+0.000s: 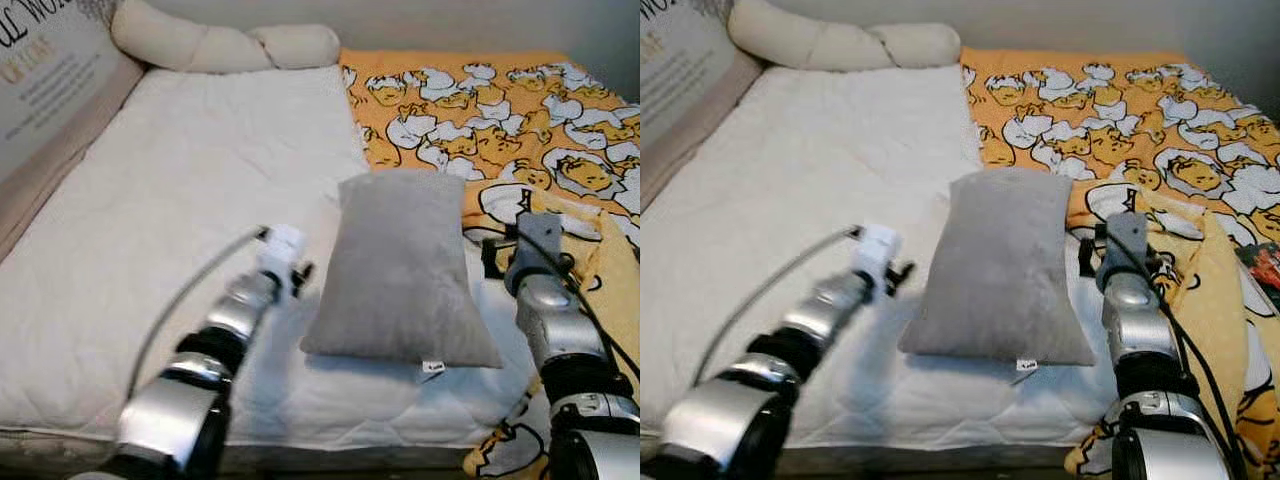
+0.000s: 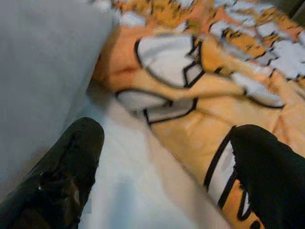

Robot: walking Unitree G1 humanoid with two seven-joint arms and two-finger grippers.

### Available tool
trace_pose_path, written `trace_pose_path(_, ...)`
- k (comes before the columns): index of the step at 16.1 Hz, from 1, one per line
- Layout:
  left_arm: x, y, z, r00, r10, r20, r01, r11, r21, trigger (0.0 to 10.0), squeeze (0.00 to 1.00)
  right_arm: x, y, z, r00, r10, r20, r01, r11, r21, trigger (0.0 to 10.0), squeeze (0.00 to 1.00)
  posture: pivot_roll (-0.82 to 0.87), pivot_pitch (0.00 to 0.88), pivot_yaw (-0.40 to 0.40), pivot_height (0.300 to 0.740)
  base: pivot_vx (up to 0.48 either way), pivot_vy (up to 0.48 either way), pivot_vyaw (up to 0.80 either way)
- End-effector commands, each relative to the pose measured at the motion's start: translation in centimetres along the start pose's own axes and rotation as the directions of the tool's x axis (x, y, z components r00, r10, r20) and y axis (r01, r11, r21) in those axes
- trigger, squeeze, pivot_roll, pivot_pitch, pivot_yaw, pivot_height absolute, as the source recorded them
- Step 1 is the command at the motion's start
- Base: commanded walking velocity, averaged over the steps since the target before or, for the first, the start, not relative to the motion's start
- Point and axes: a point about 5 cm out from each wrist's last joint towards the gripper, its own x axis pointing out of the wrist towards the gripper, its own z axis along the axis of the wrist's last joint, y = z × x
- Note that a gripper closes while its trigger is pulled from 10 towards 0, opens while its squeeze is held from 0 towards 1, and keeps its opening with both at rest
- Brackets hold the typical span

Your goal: Clean up the room

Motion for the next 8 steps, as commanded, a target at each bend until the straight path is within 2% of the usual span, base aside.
trace_pose_path(1,0.3,-1.7,-0.4,0.998,-0.052,-0.035,0.054,0.998,0.044,10.0,0.00,0.0,1.9,-1.0,0.995,0.087,-0.056,-0.088,0.996,-0.022,10.0,0.00,-0.16,0.000,0.040,0.740,0.000,0.000,0.00)
trace_pose_path(3,0.5,-3.8,-1.1,0.990,-0.128,-0.067,0.131,0.990,0.047,10.0,0.00,-0.4,4.4,-1.7,0.975,0.205,-0.085,-0.207,0.978,-0.011,10.0,0.00,-0.17,0.000,0.045,0.740,0.000,0.000,0.00)
trace_pose_path(4,0.5,-4.3,-1.2,0.987,-0.148,-0.067,0.150,0.988,0.031,10.0,0.00,-0.5,5.1,-1.7,0.968,0.237,-0.086,-0.238,0.971,-0.005,10.0,0.00,-0.17,0.000,0.045,0.740,0.000,0.000,0.00)
trace_pose_path(5,0.6,-5.2,-0.8,0.978,-0.207,-0.035,0.204,0.976,-0.075,10.0,0.00,-0.9,7.1,-1.5,0.942,0.328,-0.076,-0.325,0.944,0.051,10.0,0.00,-0.16,0.000,0.044,0.740,0.000,0.000,0.00)
trace_pose_path(6,0.6,-5.7,-0.2,0.967,-0.255,0.009,0.253,0.951,-0.177,10.0,0.00,-1.3,8.3,-1.1,0.920,0.389,-0.057,-0.383,0.919,0.092,10.0,0.00,-0.15,0.000,0.039,0.740,0.000,0.000,0.00)
trace_pose_path(7,0.7,-5.5,1.9,0.934,-0.331,0.136,0.358,0.877,-0.321,10.0,0.00,-1.6,10.0,0.2,0.884,0.468,-0.005,-0.462,0.873,0.158,10.0,0.00,-0.14,0.000,0.031,0.740,0.000,0.000,0.00)
trace_pose_path(8,0.6,-5.3,2.4,0.924,-0.345,0.165,0.382,0.860,-0.339,10.0,0.00,-1.7,10.3,0.5,0.876,0.482,0.008,-0.476,0.862,0.174,10.0,0.00,-0.14,0.000,0.030,0.740,0.000,0.000,0.00)
